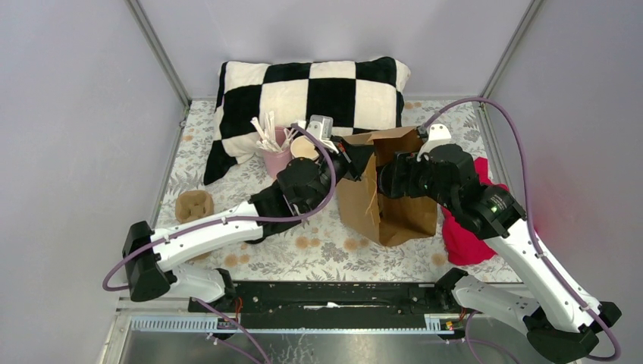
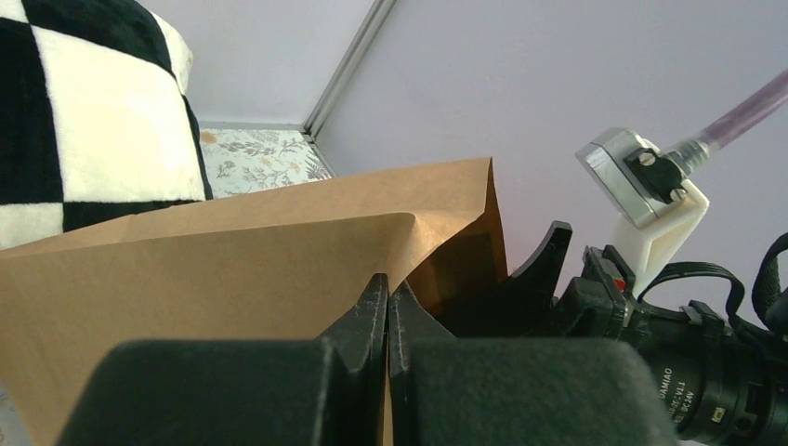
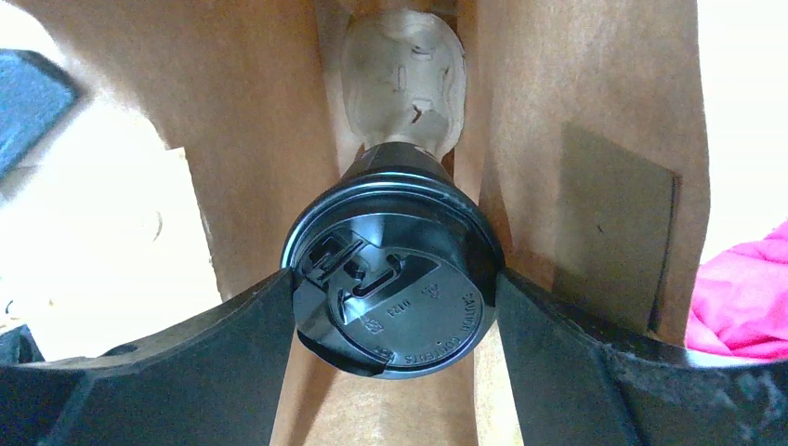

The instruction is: Pack the takeout coffee

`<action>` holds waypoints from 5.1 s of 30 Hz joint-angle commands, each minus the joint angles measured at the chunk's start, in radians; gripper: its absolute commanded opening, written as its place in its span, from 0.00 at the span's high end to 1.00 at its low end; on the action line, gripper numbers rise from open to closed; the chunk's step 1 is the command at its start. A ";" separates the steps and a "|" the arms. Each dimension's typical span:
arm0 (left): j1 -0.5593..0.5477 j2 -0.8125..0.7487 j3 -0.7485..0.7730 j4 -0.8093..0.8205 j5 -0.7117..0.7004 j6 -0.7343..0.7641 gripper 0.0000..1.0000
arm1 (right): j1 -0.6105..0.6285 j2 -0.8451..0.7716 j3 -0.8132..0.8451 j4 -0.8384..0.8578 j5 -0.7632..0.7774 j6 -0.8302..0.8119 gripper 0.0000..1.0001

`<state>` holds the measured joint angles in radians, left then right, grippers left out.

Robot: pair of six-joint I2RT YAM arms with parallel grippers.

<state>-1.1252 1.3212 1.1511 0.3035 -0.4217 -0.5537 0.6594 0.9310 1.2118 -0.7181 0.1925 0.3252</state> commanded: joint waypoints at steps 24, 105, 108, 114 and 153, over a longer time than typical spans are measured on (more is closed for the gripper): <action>0.075 0.071 0.084 0.046 0.141 -0.201 1.00 | 0.005 -0.101 -0.067 0.024 0.145 -0.052 0.16; 0.415 0.438 1.014 -1.324 0.604 0.033 0.15 | 0.005 0.167 0.135 -0.203 -0.117 -0.084 0.18; 0.415 0.508 1.099 -1.320 0.635 0.111 0.20 | 0.005 0.136 0.125 -0.205 -0.125 -0.076 0.18; 0.414 0.625 1.230 -1.313 0.745 0.290 0.14 | 0.005 0.115 0.129 -0.210 -0.123 -0.065 0.18; 0.270 0.648 1.211 -1.245 0.591 0.362 0.24 | 0.005 0.090 0.125 -0.228 -0.138 -0.064 0.18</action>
<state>-0.8463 1.9656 2.3260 -0.9348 0.2481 -0.2504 0.6601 1.0386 1.3312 -0.9565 0.0597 0.2584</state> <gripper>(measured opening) 0.785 0.826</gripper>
